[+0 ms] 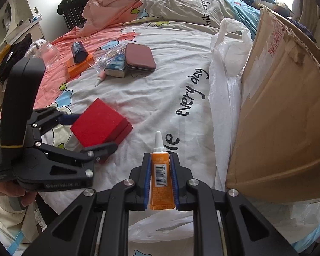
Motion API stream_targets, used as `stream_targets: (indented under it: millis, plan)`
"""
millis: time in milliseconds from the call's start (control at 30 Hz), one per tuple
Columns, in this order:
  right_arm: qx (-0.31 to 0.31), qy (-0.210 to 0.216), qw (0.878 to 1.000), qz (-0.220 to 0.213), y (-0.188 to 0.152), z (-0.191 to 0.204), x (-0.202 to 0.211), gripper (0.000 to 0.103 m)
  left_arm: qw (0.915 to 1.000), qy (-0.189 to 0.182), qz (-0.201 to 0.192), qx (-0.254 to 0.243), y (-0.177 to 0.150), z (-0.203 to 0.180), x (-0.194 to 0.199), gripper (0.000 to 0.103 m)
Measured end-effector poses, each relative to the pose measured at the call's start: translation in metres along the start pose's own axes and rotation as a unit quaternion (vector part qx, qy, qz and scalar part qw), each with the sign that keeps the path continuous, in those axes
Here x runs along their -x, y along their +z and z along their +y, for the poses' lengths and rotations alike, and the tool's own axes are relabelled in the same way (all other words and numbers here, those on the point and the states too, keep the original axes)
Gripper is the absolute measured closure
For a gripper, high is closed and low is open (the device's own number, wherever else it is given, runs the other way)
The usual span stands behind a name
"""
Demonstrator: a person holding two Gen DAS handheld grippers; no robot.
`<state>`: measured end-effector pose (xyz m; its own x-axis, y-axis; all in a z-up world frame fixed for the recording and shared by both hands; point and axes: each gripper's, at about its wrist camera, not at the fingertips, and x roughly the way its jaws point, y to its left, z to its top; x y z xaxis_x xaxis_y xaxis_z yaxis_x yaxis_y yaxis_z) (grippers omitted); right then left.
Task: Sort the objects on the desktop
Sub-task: 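Carry the red box and orange tube toward the cardboard box with both tools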
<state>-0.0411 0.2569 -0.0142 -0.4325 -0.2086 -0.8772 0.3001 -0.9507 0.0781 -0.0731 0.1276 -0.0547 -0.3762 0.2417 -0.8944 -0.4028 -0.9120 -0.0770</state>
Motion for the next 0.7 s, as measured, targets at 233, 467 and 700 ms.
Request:
stream_targets:
  millis: [233,467,700]
  plan:
    - [0.006,0.003,1.000,-0.001,-0.003,0.004,0.002,0.087,0.9999,-0.015,-0.008,-0.002,0.000,0.003,0.014,0.030]
    - [-0.001,0.007,1.000,-0.007,-0.002,0.003,0.005,0.087,0.9987,-0.016,-0.045,-0.015,-0.002,-0.001,0.059,0.030]
    - [0.015,-0.001,0.999,-0.035,0.006,0.015,0.029,0.087,0.9964,-0.013,-0.077,-0.033,0.005,-0.011,0.100,0.030]
